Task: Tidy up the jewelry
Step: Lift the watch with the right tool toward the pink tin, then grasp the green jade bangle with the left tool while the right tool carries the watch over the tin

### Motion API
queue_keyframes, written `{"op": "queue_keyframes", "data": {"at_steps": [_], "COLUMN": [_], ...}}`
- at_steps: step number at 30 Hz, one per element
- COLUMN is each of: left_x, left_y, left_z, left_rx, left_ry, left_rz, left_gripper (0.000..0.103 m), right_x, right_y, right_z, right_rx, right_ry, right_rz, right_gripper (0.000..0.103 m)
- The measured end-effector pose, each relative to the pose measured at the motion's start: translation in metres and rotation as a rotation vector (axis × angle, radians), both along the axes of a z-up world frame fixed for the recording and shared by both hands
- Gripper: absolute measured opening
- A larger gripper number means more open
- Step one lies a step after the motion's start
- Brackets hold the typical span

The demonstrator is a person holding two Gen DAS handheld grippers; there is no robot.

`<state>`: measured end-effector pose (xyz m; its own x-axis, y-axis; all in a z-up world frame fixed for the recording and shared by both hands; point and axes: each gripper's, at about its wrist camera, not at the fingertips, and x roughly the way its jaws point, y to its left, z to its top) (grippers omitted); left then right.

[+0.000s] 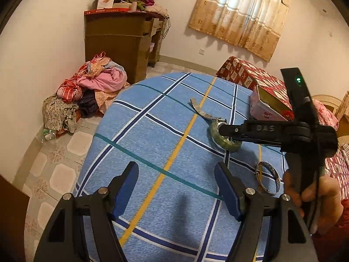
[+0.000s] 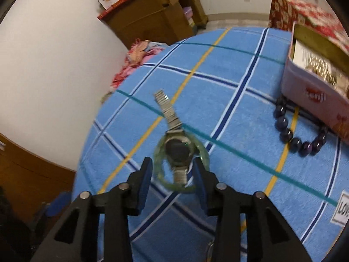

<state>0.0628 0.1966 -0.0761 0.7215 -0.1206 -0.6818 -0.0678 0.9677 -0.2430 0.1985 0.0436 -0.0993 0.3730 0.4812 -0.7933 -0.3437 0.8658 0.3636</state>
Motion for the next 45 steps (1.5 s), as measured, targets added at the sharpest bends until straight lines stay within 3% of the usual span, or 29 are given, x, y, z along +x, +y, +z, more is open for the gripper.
{"op": "queue_keyframes", "data": {"at_steps": [3,7,11,12,13,15,18,21,28,32,35,40,45], "left_x": [0.002,0.001,0.002,0.002,0.001,0.000,0.000,0.000,0.002,0.013,0.033,0.072,0.104], "left_y": [0.004,0.007,0.014,0.015,0.015,0.015,0.016,0.016,0.002,-0.015,-0.036,-0.068,-0.092], "left_z": [-0.003,-0.006,-0.008,-0.009,-0.008,-0.008,-0.008,-0.008,-0.002,0.005,0.008,0.003,-0.018], "left_rx": [-0.011,-0.021,-0.045,-0.049,-0.051,-0.048,-0.050,-0.048,-0.028,0.006,-0.033,-0.011,0.015], "left_ry": [0.006,0.011,0.016,0.015,0.014,0.012,0.010,0.008,-0.008,-0.021,-0.006,0.024,0.131], "left_rz": [0.003,0.007,0.014,0.015,0.015,0.018,0.019,0.016,-0.040,-0.107,-0.195,-0.246,-0.264], "left_gripper": [0.072,0.072,0.072,0.072,0.072,0.072,0.072,0.072,0.072,0.072,0.072,0.072,0.072], "right_x": [0.005,0.015,0.013,0.014,0.016,0.017,0.014,0.007,-0.021,-0.040,-0.055,-0.064,-0.068], "right_y": [0.013,0.018,0.023,0.021,0.016,0.004,-0.002,-0.010,-0.041,-0.060,-0.083,-0.125,-0.161], "right_z": [-0.001,-0.008,-0.010,-0.010,-0.010,-0.010,-0.009,0.000,0.064,0.091,0.103,0.103,0.105], "right_rx": [-0.062,-0.085,-0.124,-0.113,-0.076,-0.005,0.004,0.091,0.295,0.290,0.271,0.277,0.276], "right_ry": [-0.037,-0.045,-0.094,-0.095,-0.079,-0.034,-0.037,-0.034,-0.134,-0.220,-0.272,-0.264,-0.256], "right_rz": [-0.006,-0.015,0.052,0.057,0.057,0.033,0.009,-0.006,-0.041,-0.102,-0.157,-0.241,-0.310], "right_gripper": [0.042,0.050,0.051,0.048,0.039,0.038,0.038,0.038,0.038,0.038,0.038,0.038,0.038]}}
